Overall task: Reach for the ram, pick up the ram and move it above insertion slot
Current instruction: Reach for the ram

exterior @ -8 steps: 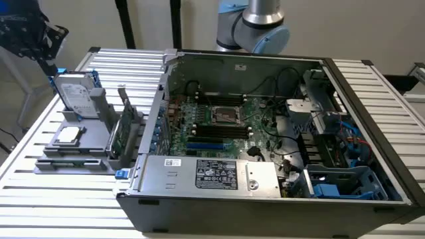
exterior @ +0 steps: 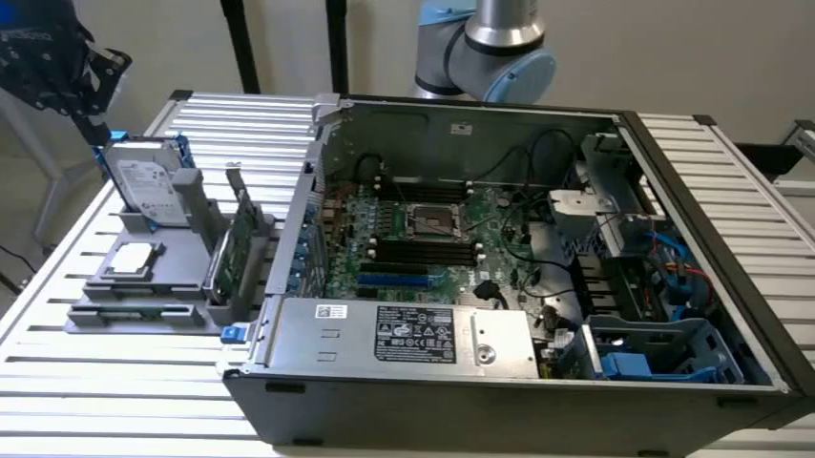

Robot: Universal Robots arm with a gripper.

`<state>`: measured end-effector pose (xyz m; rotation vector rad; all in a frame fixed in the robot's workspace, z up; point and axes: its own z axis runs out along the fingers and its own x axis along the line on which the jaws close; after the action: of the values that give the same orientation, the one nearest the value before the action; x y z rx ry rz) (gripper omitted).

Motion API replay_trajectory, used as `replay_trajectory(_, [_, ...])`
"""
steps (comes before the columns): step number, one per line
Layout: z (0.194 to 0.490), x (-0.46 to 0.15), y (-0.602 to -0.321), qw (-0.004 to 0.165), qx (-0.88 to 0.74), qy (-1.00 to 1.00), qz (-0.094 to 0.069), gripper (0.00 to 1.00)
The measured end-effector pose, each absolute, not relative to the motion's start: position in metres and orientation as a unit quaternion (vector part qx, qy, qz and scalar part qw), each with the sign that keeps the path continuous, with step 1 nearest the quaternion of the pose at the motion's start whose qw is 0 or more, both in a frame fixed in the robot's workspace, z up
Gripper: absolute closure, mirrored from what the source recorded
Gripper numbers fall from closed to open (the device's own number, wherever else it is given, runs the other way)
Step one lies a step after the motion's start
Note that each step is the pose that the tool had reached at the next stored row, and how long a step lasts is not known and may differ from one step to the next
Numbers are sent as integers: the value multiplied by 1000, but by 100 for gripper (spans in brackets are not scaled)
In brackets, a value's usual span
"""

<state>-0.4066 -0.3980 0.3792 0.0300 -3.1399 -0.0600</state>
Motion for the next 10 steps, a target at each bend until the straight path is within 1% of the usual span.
replay_trajectory(5, [379,-407,-400,0,10,-1000,-19,89])
replay_trajectory(10, [378,-406,-417,0,10,-1000,-19,89])
